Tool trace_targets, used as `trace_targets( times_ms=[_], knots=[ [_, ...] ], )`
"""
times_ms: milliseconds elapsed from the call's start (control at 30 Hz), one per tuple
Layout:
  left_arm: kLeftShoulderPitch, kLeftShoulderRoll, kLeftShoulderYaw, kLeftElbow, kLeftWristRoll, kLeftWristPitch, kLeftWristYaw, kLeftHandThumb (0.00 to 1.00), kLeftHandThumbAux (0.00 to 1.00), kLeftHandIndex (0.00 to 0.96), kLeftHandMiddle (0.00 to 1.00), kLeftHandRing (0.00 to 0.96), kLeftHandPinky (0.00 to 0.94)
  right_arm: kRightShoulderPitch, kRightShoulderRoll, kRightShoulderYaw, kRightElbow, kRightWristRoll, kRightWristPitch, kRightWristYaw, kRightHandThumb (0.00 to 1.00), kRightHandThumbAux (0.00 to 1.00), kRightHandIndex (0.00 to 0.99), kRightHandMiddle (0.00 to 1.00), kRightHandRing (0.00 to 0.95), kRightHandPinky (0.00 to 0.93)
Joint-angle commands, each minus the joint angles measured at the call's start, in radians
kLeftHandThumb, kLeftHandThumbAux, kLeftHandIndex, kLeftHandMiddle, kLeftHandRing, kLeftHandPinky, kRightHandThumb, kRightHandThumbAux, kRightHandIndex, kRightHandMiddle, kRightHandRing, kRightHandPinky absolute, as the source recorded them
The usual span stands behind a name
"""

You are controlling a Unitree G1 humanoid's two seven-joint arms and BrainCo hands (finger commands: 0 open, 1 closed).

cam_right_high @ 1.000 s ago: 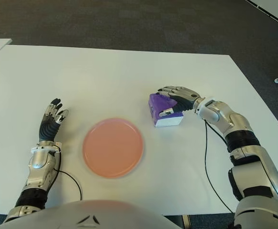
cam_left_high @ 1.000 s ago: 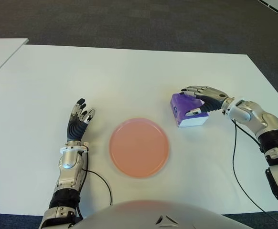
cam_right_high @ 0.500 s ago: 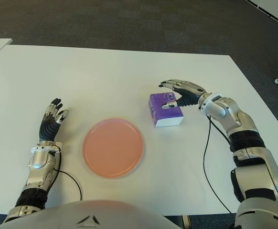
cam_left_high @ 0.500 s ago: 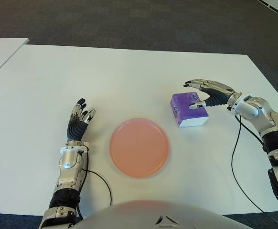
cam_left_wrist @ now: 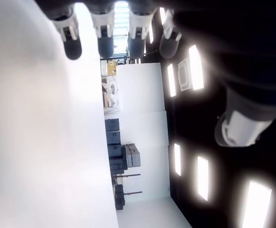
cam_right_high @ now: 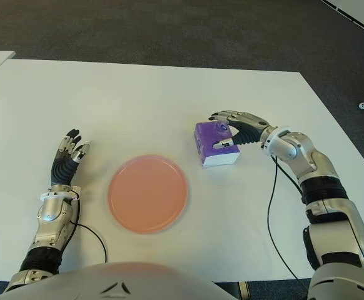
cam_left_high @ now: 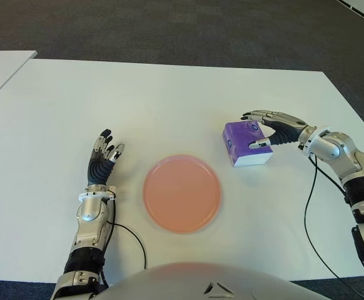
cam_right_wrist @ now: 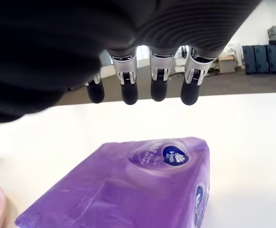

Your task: Put the tissue paper into the plate.

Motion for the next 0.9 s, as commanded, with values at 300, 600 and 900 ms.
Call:
trace_targets(
  times_ms=[300, 600, 900],
  knots=[
    [0.036, -0.005, -0.006, 0.037, 0.006, 0.033, -0.010, 0.000, 0.534, 0.000, 0.000, 0.000, 0.000, 0.025, -0.003, 0.006, 0.001, -0.021, -0.029, -0.002, 0.247, 0.240, 0.000, 0.000, 0.000, 0.000],
    [0.035, -0.004, -0.006, 0.036, -0.001, 0.043, -0.016, 0.000, 0.535, 0.000, 0.000, 0.000, 0.000, 0.036, 0.004, 0.017, 0.014, -0.047, -0.038, -0.012, 0.242, 0.254, 0.000, 0.000, 0.000, 0.000],
    [0.035, -0.006, -0.002, 0.029, -0.005, 0.054, -0.014, 0.000, 0.534, 0.000, 0.000, 0.000, 0.000, 0.056, 0.017, 0.025, 0.007, -0.060, -0.038, -0.022, 0.234, 0.302, 0.000, 0.000, 0.000, 0.000]
  ],
)
